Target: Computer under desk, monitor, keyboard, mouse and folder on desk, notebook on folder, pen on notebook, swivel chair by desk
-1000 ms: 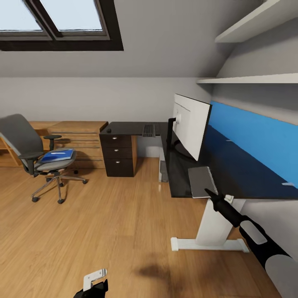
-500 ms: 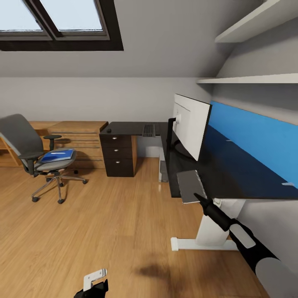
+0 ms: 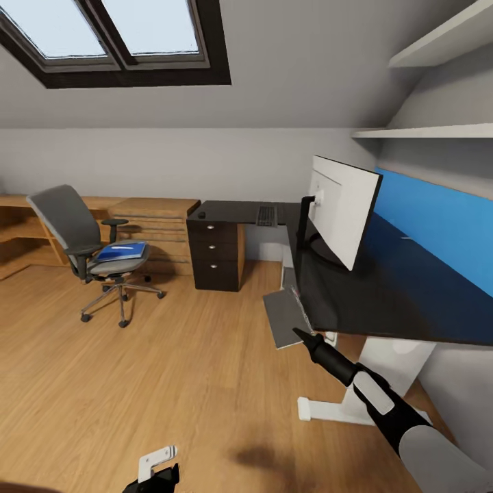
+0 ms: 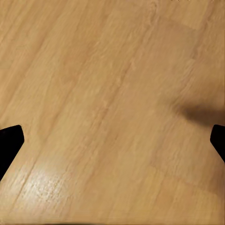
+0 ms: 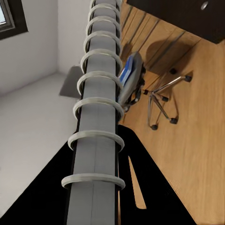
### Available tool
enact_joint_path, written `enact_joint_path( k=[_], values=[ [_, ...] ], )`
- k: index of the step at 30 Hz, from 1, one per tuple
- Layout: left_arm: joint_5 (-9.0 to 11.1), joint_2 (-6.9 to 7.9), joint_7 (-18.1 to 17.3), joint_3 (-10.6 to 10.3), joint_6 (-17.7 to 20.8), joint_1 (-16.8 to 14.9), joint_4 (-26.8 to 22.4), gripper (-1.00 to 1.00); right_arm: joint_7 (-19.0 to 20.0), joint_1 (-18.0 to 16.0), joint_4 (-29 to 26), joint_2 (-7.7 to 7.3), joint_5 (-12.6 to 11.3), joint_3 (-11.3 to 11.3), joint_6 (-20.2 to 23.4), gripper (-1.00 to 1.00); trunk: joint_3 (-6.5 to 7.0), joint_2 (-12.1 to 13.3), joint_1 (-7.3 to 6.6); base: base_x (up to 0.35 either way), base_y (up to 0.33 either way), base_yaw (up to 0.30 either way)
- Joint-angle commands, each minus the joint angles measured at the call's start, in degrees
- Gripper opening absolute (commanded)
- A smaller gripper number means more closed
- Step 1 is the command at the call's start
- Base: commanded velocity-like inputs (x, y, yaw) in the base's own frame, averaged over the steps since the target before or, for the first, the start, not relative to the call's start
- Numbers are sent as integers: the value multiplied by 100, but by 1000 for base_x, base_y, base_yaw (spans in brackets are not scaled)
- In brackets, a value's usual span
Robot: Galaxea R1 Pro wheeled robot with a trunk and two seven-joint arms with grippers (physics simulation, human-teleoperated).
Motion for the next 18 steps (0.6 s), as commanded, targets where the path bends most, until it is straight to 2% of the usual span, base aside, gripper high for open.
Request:
enact_joint_path(
  k=[1,11,18],
  values=[
    [26,8,50,-36,18,-6,-7,100,2,-5,-1,-3,-56,27,34,-100,-5,-3,-1,0,0,276],
    [33,7,43,-36,5,-6,104,100,4,0,4,19,-35,48,33,-100,-5,-3,-1,0,0,279],
    [35,7,42,-31,-3,-6,114,100,3,1,17,124,-21,43,33,-100,-5,-3,-1,0,4,280]
  ],
)
